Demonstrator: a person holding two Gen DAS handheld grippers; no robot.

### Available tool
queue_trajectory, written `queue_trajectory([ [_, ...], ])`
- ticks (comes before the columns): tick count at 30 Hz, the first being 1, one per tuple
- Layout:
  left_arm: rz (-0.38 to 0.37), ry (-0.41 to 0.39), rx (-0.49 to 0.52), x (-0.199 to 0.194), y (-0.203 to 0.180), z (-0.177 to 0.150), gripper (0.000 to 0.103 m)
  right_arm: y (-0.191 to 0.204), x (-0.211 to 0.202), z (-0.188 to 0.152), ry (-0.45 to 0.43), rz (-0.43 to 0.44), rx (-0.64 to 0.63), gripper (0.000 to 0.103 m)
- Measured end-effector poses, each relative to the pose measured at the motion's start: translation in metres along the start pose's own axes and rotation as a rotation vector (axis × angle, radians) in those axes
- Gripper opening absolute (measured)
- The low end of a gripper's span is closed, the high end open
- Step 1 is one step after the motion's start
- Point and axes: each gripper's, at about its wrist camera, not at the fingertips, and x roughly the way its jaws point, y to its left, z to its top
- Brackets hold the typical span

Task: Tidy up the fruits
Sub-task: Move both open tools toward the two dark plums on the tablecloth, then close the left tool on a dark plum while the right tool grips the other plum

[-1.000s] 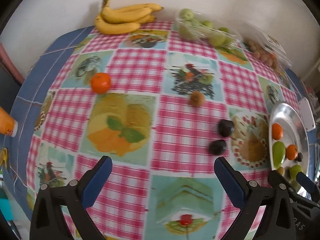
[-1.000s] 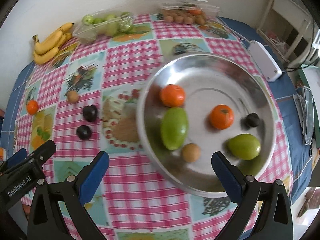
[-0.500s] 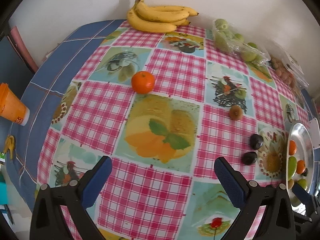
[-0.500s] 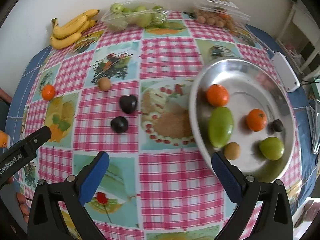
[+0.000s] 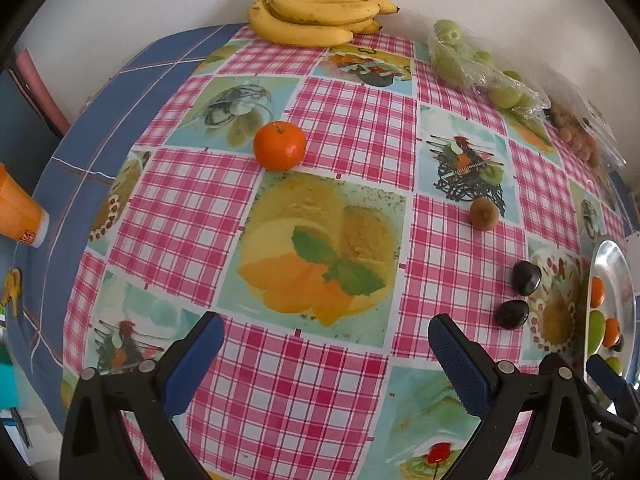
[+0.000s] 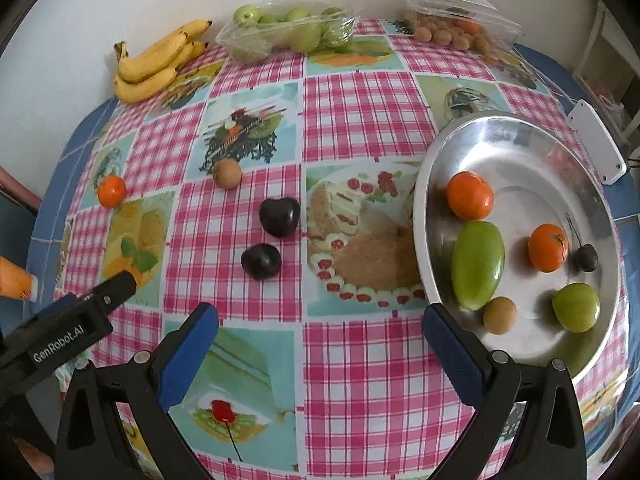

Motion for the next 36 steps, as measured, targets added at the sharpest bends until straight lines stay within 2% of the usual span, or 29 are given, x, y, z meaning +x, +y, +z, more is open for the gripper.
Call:
queue_trajectory([
  [9, -0.054, -0.054, -0.043, -0.004, 0.001, 0.008, 0.103, 0.001, -0.002, 0.012, -0.060, 0.025, 0.017, 0.102],
  [15, -0.097, -0.051, -0.085, 0.003, 0.003, 0.018, 0.103, 0.004, -0.006, 0.020, -0.120, 0.042, 0.042, 0.102],
  [18, -0.093, -0.054, -0.084, 0.005, 0.001, 0.022, 0.103, 0.007, -0.002, 0.024, -0.119, 0.030, 0.041, 0.101],
  [20, -0.091, -0.043, -0.085, 0.009, 0.001, 0.024, 0.103, 0.010, 0.003, 0.028, -0.111, 0.032, 0.042, 0.097],
  [25, -0.097, -0.010, -0.095, 0.024, 0.000, 0.030, 0.103, 0.014, 0.020, 0.034, -0.070, 0.021, 0.035, 0.078],
  [29, -0.115, 0.000, -0.113, 0.031, 0.002, 0.033, 0.103, 0.015, 0.032, 0.039, -0.048, 0.022, 0.036, 0.071],
  [36, -0.123, 0.024, -0.115, 0.042, -0.001, 0.034, 0.103, 0.019, 0.046, 0.046, -0.020, 0.027, 0.024, 0.050],
])
